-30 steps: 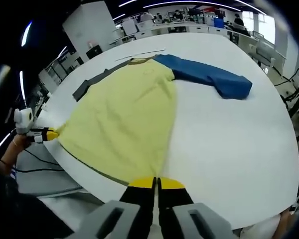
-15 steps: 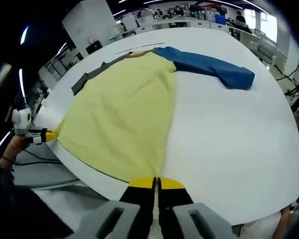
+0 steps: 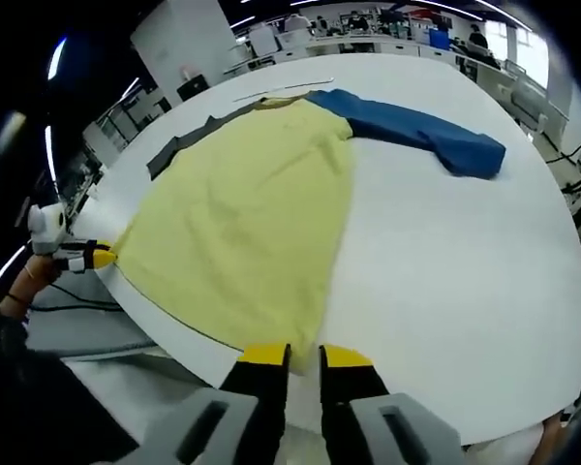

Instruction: Fold the garment on the visible template until the final outline fits inside the template.

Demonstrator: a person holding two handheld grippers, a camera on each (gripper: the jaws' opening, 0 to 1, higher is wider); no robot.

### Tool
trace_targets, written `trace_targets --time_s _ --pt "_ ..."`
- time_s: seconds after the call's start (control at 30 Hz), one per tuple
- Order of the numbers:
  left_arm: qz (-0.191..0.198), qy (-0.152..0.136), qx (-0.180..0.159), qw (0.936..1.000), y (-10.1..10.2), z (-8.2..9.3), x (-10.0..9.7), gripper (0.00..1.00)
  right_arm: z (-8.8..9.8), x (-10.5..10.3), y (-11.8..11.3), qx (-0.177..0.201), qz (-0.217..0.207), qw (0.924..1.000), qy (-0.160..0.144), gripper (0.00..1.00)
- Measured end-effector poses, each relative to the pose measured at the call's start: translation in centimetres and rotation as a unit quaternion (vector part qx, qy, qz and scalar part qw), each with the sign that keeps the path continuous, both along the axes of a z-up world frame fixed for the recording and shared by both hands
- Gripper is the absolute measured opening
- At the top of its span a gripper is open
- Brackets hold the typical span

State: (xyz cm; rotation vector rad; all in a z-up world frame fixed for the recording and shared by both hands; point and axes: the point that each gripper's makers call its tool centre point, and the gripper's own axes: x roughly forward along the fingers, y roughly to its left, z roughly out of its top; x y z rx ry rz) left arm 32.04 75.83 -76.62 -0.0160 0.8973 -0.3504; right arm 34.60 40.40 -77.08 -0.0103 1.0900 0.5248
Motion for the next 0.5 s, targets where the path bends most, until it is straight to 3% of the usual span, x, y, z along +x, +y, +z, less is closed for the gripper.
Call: trace_targets --time_s 0.1,0.23,0.37,0.5 --pt "0.007 -0.031 -0.016 0.9994 -0.1 1.0 0.8 0.29 0.5 0.5 0.2 -0.002 0.015 0.9998 -0.016 0.33" --pt "0.007 -0.058 -0.022 0.9981 -0.2 1.9 1.5 0.56 1.2 1.1 0.9 -0.002 0.038 0.9988 -0.031 0.51" --pt "-0.004 -0.078 -0.024 0.9967 -0.3 2.5 2.0 0.61 2.3 2.3 1.4 0.005 0.046 0.9971 -0.060 0.67" --pt "-0.010 -0.101 -0.029 0.9944 -0.5 3.4 2.6 0.72 3.6 3.9 1.8 0.025 0.044 0.9947 -0.090 0.77"
